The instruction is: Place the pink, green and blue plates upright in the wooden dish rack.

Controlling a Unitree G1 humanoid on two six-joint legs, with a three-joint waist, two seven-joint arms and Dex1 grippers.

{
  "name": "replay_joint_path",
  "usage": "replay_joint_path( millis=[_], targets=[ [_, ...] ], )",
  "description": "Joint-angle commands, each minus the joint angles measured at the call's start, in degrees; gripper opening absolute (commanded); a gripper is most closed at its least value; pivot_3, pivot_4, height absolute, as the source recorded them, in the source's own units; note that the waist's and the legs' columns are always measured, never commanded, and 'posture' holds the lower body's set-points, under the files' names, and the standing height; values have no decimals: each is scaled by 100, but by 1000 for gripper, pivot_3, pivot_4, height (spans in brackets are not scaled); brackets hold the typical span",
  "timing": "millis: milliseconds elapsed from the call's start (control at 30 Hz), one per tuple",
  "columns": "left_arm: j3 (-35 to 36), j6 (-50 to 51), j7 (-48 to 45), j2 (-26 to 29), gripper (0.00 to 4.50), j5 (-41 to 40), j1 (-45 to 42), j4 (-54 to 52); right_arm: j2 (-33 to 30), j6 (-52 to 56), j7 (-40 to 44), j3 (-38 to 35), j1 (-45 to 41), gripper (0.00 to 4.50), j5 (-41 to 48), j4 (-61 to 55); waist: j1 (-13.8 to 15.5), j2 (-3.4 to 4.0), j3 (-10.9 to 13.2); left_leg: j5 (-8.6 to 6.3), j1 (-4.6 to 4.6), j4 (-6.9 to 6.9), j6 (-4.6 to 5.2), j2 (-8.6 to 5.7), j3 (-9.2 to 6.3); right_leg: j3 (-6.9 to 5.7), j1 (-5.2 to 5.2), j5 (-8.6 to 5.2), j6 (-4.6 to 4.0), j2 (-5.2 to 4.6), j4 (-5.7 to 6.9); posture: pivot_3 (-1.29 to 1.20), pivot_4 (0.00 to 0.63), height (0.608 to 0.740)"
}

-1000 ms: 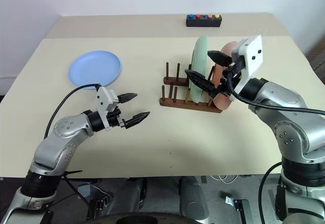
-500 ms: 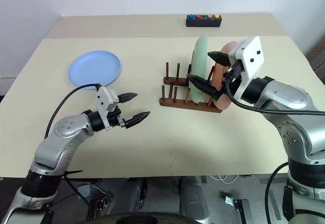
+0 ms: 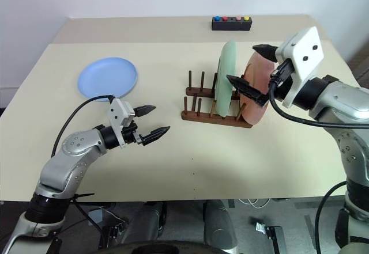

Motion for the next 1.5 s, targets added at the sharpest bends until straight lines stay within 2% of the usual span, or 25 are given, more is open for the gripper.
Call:
replay_joint_path(
  millis=[33,100,300,467,567,667,833,967,1267,1500],
  targets=[
    [565,-167,289,-56,4382,-51,-319,190,169,-322,-1,237,-727,4446,-91,-113,-14,0,0,0,1,0,0,1,0,0,0,1,2,0,1,0,150,740],
    [813,-189,471,-77,4382,-37,-487,421,341,-399,-4,661,-1054,4446,-274,-139,-24,0,0,0,3,0,0,3,0,-2,-1,1,2,3,2,0,150,740],
    [1793,-121,1625,225,4441,432,-1180,1424,961,-1400,266,2710,-1652,4485,-2076,294,-20,-2,0,0,-3,-2,-1,4,-1,-2,-9,6,11,3,0,0,150,740],
    [2375,493,3017,599,4441,1007,-1820,2641,1487,-2047,414,3419,-1574,4485,-2832,642,-5,-6,1,0,-8,-4,-1,0,-2,-4,-13,7,13,-1,1,0,150,740],
    [2304,760,3250,820,4441,1281,-2051,3282,1750,-2189,496,3593,-1583,4485,-3067,785,-12,-6,0,0,-7,-3,-1,0,-2,-4,-12,8,13,-1,3,0,150,740],
    [2249,937,3450,922,4441,1440,-2604,4383,1903,-2414,561,3693,-1546,4485,-3350,982,5,-11,-1,2,-6,-1,-3,-1,-7,-9,-12,8,13,1,12,0,150,740],
    [2147,761,3286,781,4441,1443,-3636,6141,2040,-2502,608,3544,-1427,4485,-3436,951,14,-16,-3,3,-7,1,-5,-3,-13,-15,-8,8,13,1,11,0,150,740],
    [2029,436,3024,649,4441,1443,-4212,7074,2057,-2464,610,3462,-1279,4485,-3487,811,-9,-16,-3,3,-7,-3,-5,-4,-14,-16,-10,8,13,1,11,0,150,740],
    [1897,19,2943,604,4441,1527,-4574,7740,2126,-2244,606,3385,-1230,4485,-3603,696,-81,-16,-3,3,-7,-5,-5,-3,-14,-15,-13,8,13,1,13,0,150,740],
    [2289,-311,3257,720,4441,1246,-4563,7341,2116,-2155,630,3360,-1161,4485,-3654,599,-126,-18,-2,3,-8,-5,-5,-3,-16,-16,-13,8,13,0,13,0,150,740]
  ],
)
